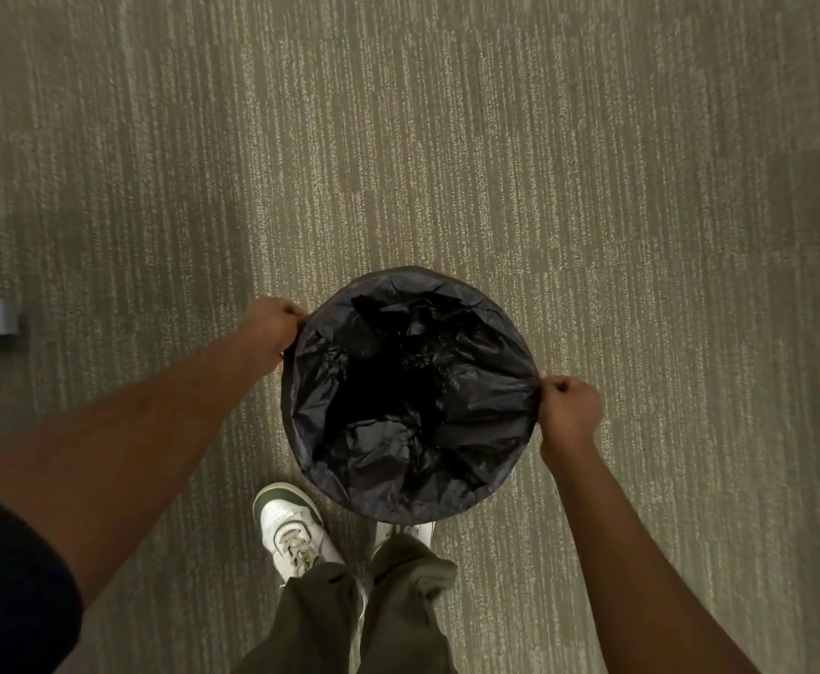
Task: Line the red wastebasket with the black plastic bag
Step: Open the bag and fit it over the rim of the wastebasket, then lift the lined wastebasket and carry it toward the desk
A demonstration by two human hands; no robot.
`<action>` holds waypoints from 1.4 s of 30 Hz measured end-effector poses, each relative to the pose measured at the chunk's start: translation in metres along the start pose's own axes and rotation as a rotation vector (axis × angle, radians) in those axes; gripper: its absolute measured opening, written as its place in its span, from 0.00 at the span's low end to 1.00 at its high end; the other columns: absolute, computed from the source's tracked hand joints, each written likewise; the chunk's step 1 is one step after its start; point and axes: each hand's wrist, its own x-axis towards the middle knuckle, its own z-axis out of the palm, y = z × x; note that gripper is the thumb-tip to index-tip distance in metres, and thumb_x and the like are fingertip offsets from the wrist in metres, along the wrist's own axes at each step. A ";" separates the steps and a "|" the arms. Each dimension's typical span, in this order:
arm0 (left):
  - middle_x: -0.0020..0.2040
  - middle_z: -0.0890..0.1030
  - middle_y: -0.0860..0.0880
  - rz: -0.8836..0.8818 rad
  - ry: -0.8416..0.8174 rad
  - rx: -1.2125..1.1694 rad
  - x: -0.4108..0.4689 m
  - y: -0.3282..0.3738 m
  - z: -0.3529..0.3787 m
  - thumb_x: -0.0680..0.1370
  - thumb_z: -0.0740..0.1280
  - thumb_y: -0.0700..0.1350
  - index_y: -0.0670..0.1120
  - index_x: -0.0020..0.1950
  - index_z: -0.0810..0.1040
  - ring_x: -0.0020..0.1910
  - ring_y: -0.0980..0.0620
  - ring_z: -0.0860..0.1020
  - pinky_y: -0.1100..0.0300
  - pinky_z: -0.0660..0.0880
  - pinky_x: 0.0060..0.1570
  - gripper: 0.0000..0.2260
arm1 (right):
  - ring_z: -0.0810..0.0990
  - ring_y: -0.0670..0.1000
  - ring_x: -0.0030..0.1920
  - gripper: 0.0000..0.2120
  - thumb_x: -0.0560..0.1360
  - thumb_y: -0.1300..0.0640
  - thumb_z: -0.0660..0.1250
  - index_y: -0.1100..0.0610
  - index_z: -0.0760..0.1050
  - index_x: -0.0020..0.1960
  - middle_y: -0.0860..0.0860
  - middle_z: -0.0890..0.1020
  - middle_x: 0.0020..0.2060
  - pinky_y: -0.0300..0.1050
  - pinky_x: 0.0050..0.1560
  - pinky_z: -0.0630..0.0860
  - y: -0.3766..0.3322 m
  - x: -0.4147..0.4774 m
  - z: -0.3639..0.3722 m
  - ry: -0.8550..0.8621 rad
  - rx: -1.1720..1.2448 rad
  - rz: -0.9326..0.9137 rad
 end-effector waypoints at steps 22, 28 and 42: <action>0.52 0.75 0.35 0.231 0.456 0.298 -0.130 -0.099 0.042 0.74 0.69 0.46 0.35 0.59 0.67 0.48 0.38 0.75 0.48 0.73 0.44 0.21 | 0.75 0.64 0.59 0.19 0.79 0.46 0.53 0.60 0.71 0.57 0.63 0.79 0.56 0.59 0.59 0.71 0.058 -0.140 0.107 -0.798 -1.015 -0.548; 0.45 0.77 0.45 0.160 0.321 -0.029 -0.108 -0.099 0.036 0.75 0.67 0.44 0.40 0.57 0.71 0.43 0.45 0.76 0.55 0.68 0.42 0.13 | 0.78 0.63 0.58 0.19 0.76 0.48 0.61 0.59 0.72 0.61 0.63 0.81 0.56 0.55 0.59 0.75 0.030 -0.120 0.107 -0.906 -0.788 -0.475; 0.43 0.79 0.50 0.139 0.233 -0.114 -0.089 -0.083 0.015 0.76 0.64 0.60 0.45 0.54 0.76 0.45 0.47 0.78 0.54 0.70 0.40 0.19 | 0.79 0.65 0.43 0.12 0.75 0.58 0.60 0.68 0.76 0.43 0.66 0.81 0.41 0.54 0.44 0.74 -0.049 -0.049 0.051 -0.398 -0.422 -0.245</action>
